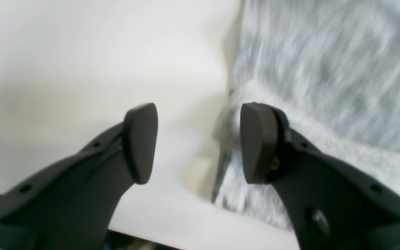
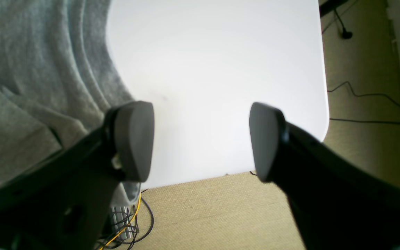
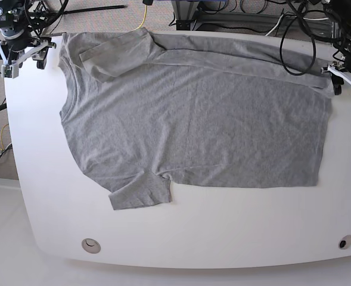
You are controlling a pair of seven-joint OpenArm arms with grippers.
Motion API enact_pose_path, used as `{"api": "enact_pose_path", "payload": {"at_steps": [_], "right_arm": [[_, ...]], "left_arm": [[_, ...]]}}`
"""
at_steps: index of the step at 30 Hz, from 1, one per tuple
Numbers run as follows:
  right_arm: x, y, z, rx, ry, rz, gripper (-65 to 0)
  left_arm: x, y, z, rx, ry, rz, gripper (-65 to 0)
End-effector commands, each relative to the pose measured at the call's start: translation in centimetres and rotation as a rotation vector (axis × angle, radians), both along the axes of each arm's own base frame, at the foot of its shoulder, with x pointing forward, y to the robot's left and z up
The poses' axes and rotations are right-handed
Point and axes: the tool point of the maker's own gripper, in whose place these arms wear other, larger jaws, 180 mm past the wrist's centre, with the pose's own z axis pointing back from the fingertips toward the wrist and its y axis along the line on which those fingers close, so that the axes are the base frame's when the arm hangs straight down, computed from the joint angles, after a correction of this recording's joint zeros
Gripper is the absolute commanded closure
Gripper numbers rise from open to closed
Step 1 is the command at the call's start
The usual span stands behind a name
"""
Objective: Fold the T-shirt properly
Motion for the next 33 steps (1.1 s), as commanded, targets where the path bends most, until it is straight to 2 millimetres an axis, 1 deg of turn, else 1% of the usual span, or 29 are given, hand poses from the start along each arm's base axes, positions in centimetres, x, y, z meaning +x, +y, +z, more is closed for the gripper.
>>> {"api": "enact_pose_path", "payload": {"at_steps": [1, 4, 11, 16, 18, 21, 24, 27, 33], "right_arm": [[1.1, -0.5, 1.4, -0.030, -0.039, 0.011, -41.1], [1.6, -0.4, 1.4, -0.027, -0.042, 0.013, -40.9], [2.7, -0.4, 1.8, -0.024, -0.059, 0.013, -40.9], [3.6, -0.1, 2.1, -0.021, -0.080, 0.021, -40.8], [4.3, 0.4, 2.1, -0.018, -0.084, 0.046, -40.8], [5.4, 1.0, 2.3, -0.020, -0.092, 0.085, -41.1], [6.2, 1.6, 2.4, -0.018, -0.097, 0.110, -41.1], [7.0, 2.2, 2.5, -0.012, -0.101, 0.127, -41.1], [8.1, 2.4, 3.1, -0.009, -0.125, 0.132, -41.2]], "left_arm": [[1.0, 0.4, 2.3, 0.047, -0.045, -0.010, -35.3], [1.3, 0.4, 2.8, 0.057, -0.045, -0.009, -35.3], [1.2, 0.5, 2.9, 0.060, -0.025, 0.000, -35.3], [1.8, 0.4, 3.6, 0.073, -0.044, -0.010, -35.3], [2.8, 0.0, 4.3, 0.079, -0.066, -0.026, -35.2], [3.6, -0.5, 4.7, 0.083, -0.083, -0.042, -35.0], [4.1, -1.0, 4.8, 0.082, -0.089, -0.059, -35.0], [5.1, -1.9, 4.9, 0.077, -0.098, -0.089, -35.0], [6.4, -3.8, 4.5, 0.063, -0.094, -0.153, -35.0]]}}
